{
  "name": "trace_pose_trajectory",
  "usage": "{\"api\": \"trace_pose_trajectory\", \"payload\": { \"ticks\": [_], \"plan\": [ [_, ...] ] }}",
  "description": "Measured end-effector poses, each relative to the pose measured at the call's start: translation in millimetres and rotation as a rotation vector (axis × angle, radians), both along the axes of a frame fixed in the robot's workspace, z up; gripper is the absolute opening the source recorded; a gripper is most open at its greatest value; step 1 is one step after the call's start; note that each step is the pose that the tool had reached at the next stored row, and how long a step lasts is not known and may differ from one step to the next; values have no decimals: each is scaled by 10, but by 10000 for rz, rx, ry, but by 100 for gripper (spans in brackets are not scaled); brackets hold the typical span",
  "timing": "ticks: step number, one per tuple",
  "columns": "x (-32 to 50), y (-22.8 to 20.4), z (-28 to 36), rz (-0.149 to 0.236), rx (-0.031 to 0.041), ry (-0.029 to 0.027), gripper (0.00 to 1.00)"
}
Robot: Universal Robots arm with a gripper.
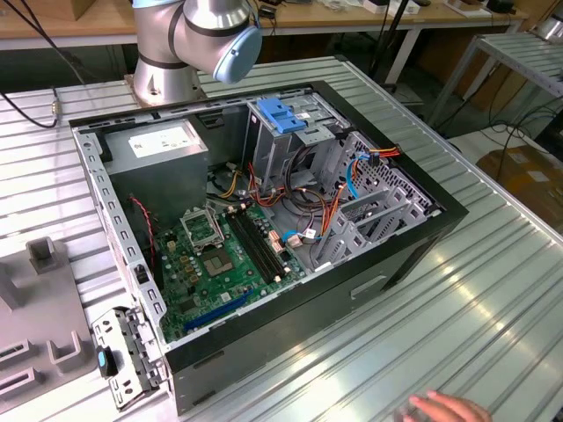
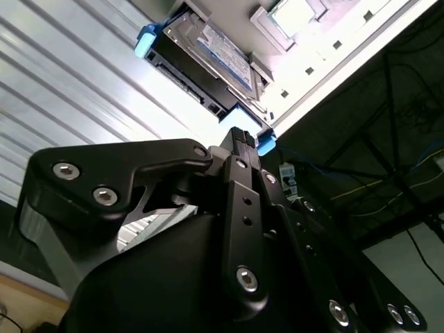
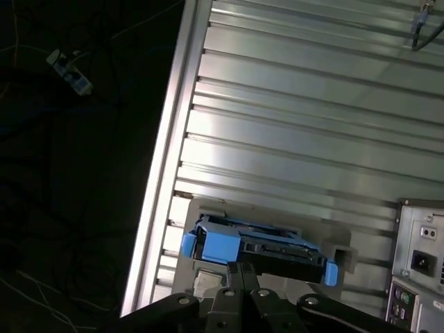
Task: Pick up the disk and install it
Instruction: 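Pick up the disk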
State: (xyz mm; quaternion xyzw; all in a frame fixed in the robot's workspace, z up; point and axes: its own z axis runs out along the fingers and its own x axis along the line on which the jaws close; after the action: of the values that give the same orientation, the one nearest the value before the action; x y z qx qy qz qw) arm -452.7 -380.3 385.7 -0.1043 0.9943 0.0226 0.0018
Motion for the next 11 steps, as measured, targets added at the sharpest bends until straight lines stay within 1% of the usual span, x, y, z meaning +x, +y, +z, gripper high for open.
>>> {"api": "trace_pose_trajectory", "payload": {
  "ticks": [2,3,5,6,8,9,11],
  "plan": [
    [0,0,1,378,-1,1,11],
    [0,0,0,661,0,0,11],
    [0,0,0,965,-1,1,11],
    [0,0,0,1304,0,0,11],
    [0,0,-1,1674,0,0,11],
    [0,0,-1,1945,0,1,11],
    [0,0,-2,2279,0,0,11]
  ]
}}
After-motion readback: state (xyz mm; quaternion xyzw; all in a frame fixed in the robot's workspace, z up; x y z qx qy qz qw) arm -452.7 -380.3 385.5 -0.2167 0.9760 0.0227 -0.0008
